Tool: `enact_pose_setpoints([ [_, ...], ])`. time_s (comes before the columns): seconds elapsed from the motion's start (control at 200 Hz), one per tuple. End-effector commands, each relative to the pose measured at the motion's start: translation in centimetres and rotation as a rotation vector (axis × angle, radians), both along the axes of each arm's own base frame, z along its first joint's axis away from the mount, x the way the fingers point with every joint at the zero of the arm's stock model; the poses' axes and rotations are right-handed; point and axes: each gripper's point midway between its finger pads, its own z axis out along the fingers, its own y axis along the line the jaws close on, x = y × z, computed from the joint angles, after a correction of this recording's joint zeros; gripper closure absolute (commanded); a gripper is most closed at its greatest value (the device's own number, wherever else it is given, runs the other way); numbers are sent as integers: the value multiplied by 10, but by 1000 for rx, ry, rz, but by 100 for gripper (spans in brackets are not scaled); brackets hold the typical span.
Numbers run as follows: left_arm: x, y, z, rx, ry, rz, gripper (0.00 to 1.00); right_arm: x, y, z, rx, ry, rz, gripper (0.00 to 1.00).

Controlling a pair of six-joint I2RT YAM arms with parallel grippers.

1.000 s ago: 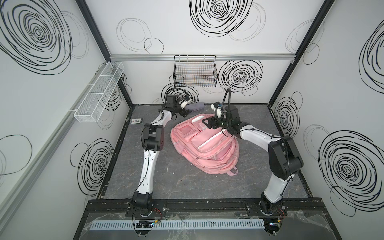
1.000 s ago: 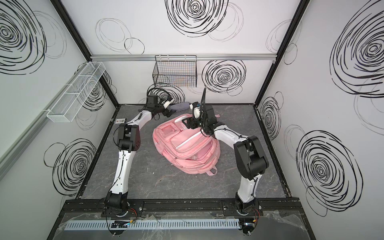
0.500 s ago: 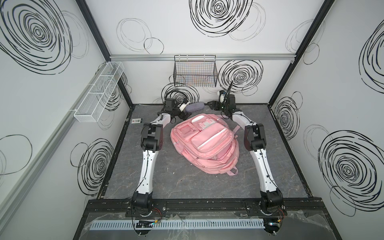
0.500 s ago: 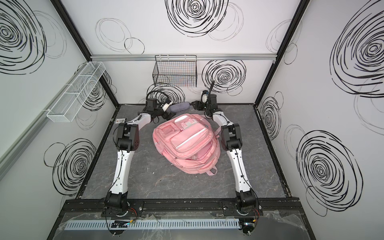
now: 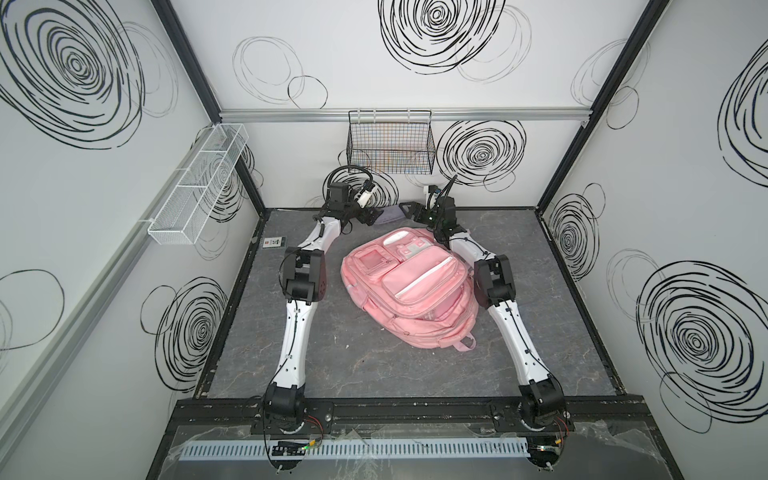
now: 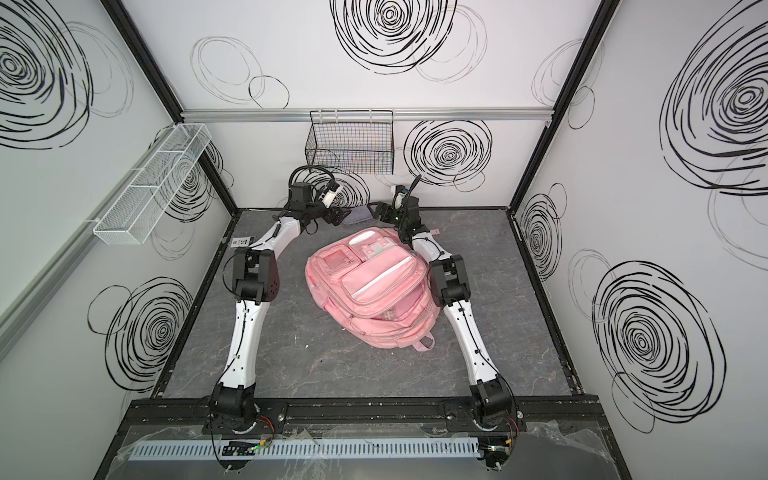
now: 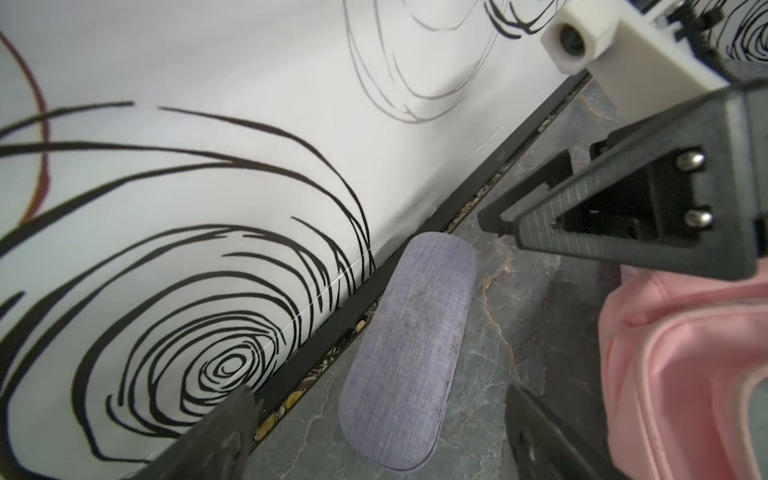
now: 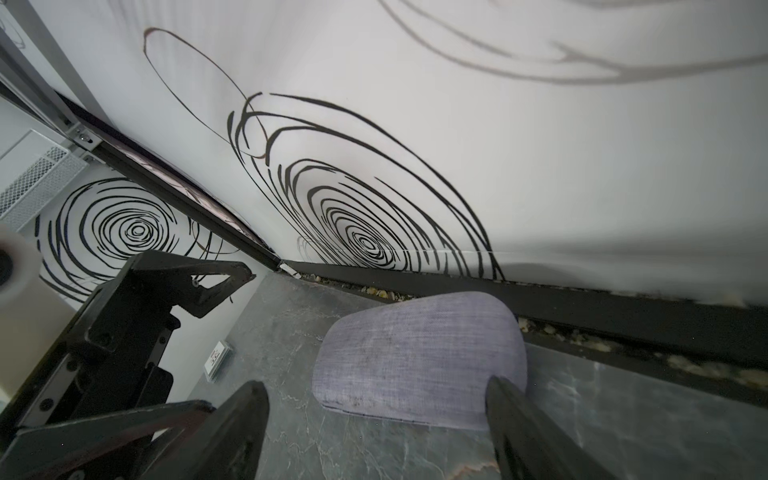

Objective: Pack the student bag
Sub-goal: 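Close both grippers around the lavender glasses case from either end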

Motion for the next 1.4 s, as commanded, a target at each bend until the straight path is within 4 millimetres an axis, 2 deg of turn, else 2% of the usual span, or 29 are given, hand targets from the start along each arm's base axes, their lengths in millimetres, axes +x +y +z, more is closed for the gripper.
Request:
enact_pose_setpoints([
  [0.0,7,1,-18,-15,52,59,4,10,-5,8,94,-3,-65,14],
  [0.135,7,0,-19,-68,111,86,4,8,3,4,108,13,-74,15],
  [0.31,5,-13,-16,-227,206,79,0,3,9,5,119,41,-43,19],
  [0.47,11,-19,-18,-300,251,128,0,-13,17,11,124,94,37,25],
  [0.63,18,-12,-23,-319,274,190,3,-33,16,15,89,147,64,26],
  [0.725,19,-9,-27,-336,295,216,6,-43,15,21,84,170,77,26],
  [0.991,12,-19,-47,-421,423,244,10,-63,17,51,78,165,121,27],
  [1.141,10,-30,-51,-451,449,228,12,-68,6,56,52,163,103,27],
  [1.396,2,-47,-54,-468,482,182,16,-68,-15,47,47,184,68,27],
])
